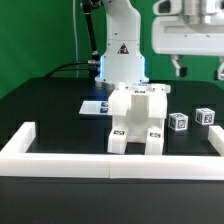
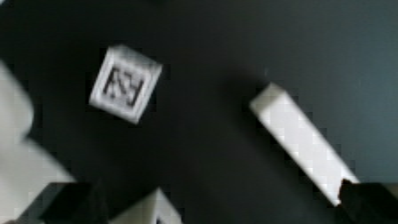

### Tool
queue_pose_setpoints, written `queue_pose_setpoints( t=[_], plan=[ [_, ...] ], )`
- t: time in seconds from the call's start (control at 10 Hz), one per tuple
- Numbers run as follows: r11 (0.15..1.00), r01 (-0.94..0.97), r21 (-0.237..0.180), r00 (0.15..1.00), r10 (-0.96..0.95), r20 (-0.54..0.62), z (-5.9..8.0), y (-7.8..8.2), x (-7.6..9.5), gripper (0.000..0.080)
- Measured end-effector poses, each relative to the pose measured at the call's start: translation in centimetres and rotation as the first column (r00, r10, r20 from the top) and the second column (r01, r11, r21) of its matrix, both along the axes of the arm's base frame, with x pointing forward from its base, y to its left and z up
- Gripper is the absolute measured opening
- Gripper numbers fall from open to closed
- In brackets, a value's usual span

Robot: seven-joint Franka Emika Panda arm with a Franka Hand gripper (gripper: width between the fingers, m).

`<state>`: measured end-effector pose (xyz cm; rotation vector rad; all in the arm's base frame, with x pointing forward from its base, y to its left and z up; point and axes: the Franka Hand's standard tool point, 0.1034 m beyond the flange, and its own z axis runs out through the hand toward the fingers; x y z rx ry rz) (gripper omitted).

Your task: Assemble chair

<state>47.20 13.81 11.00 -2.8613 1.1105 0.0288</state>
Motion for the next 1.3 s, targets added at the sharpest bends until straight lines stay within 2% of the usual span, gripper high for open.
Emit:
queue_pose_setpoints(
  t=[0.1, 0.2, 0.6, 0.8, 1.2, 1.3],
  plan=[
    [1.0, 0.006, -0.012, 1.0, -0.006, 0.01, -1.1, 0.8, -0.2, 0.0649],
    [1.0, 0.001, -0.021, 1.0, -0.001, 0.002, -1.7, 0.9, 0.0, 0.0649],
    [1.0, 0.019, -0.021, 1.0, -0.019, 0.007, -1.7, 1.0, -0.1, 0.0649],
    [0.998, 0.058, -0.035, 0.998, -0.059, -0.01, -3.0, 2.3, -2.3, 0.0649],
    [0.997, 0.026, -0.075, 0.999, -0.028, -0.017, -6.2, 2.9, -4.8, 0.0649],
    [0.997, 0.02, -0.079, 1.0, -0.021, -0.021, -6.5, 2.8, -5.0, 0.0649]
  ],
)
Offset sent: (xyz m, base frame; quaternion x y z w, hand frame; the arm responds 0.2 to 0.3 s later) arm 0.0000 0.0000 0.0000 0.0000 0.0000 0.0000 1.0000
